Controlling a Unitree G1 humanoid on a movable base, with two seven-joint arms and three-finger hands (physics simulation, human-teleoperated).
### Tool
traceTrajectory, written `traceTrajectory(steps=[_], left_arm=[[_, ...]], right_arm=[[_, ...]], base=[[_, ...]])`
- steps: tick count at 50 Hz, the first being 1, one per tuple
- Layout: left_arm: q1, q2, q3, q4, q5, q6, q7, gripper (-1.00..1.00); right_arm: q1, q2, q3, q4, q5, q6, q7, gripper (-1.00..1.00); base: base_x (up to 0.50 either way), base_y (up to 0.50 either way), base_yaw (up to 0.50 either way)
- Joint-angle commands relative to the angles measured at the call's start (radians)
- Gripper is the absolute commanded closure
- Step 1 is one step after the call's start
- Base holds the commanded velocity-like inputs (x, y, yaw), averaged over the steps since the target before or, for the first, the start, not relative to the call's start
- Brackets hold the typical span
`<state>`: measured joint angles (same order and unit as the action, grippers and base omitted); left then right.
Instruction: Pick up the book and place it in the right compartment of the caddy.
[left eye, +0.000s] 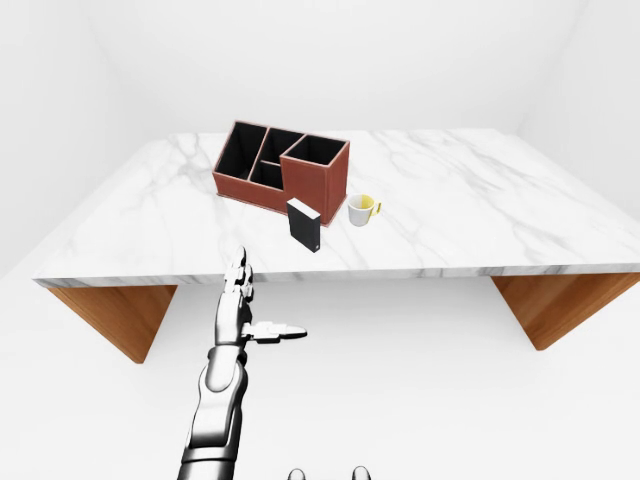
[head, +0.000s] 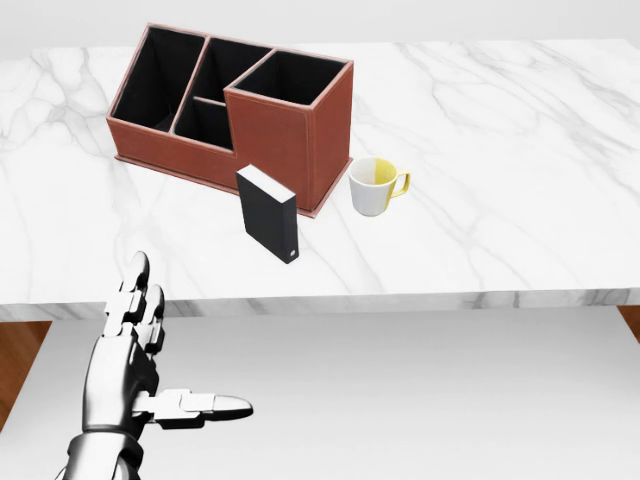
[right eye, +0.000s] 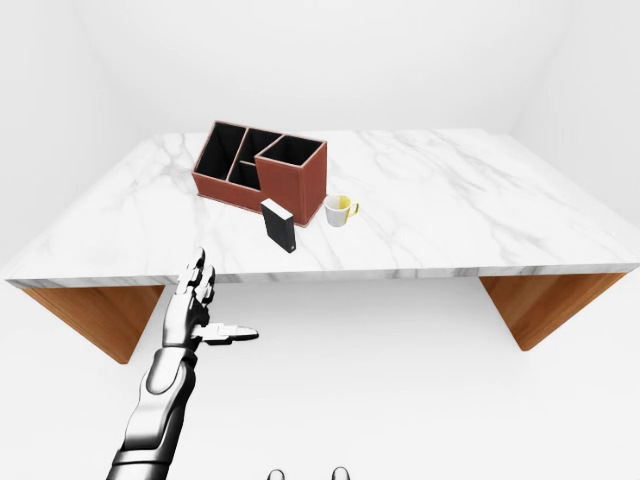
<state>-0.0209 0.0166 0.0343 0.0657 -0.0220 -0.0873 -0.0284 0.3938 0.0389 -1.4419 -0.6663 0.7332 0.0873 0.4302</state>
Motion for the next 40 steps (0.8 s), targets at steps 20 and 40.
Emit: traceTrajectory(steps=[20,40], left_arm=[[0.012,-0.002,-0.005,-0.024,0.005,0.0,0.0,-1.0],[0.012,-0.002,-0.005,-0.024,0.005,0.0,0.0,-1.0]], right_arm=[[0.033,-0.007,-0.098,0.128,-0.023,0.0,0.102,-1.0],[0.032,-0.007,-0.099,0.128,-0.023,0.0,0.103,-1.0]], base=[[0.0,0.0,0.0],[0.0,0.0,0.0]])
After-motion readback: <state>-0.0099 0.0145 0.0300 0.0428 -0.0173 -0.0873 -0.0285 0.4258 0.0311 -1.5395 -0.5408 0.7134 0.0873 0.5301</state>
